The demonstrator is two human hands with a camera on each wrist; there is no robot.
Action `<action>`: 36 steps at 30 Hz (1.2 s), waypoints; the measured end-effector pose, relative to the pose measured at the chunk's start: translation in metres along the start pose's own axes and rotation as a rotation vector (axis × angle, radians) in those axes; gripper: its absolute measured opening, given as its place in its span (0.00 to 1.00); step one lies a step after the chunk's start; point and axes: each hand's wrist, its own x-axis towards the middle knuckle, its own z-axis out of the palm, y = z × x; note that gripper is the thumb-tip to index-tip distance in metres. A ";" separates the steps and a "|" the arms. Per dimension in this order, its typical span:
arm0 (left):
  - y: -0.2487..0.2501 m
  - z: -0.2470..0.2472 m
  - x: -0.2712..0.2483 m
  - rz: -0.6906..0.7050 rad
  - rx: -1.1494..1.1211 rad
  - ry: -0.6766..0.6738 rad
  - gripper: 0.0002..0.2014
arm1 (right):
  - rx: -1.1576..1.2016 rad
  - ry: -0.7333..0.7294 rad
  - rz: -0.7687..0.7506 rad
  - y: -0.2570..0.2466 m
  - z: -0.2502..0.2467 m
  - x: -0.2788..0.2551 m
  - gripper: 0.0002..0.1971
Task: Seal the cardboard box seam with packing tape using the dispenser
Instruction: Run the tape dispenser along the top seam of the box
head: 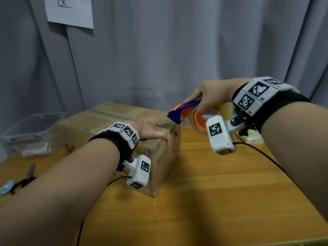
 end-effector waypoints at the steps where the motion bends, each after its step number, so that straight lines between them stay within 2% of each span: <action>1: 0.001 0.000 0.000 -0.007 0.023 0.001 0.49 | 0.017 0.004 0.010 0.003 0.000 -0.002 0.25; 4: 0.006 0.001 -0.003 0.002 0.084 0.018 0.47 | 0.030 -0.020 0.030 0.006 0.006 -0.004 0.26; 9: 0.018 0.004 -0.013 0.063 0.128 -0.004 0.37 | 0.096 -0.031 0.112 0.012 0.019 -0.002 0.36; 13: 0.022 0.005 -0.018 0.140 0.074 -0.032 0.32 | 0.076 -0.052 0.113 0.011 0.027 -0.004 0.29; 16: 0.018 0.006 -0.018 0.176 0.047 -0.030 0.31 | 0.140 -0.039 0.115 0.016 0.032 -0.012 0.27; 20: 0.021 0.007 -0.021 0.176 0.079 -0.041 0.35 | 0.251 0.023 0.102 0.023 0.041 -0.021 0.31; 23: 0.021 0.010 -0.026 0.164 0.106 -0.025 0.42 | 0.240 0.051 0.074 0.025 0.052 -0.028 0.33; 28: 0.005 0.005 -0.027 0.133 0.042 -0.040 0.44 | 0.189 0.184 0.020 0.019 0.079 -0.043 0.33; 32: -0.014 0.007 -0.040 0.098 0.055 0.025 0.40 | 0.147 0.204 -0.022 -0.002 0.113 -0.045 0.34; 36: -0.026 0.012 -0.063 0.145 0.064 0.050 0.38 | 0.162 0.158 -0.022 -0.010 0.134 -0.044 0.38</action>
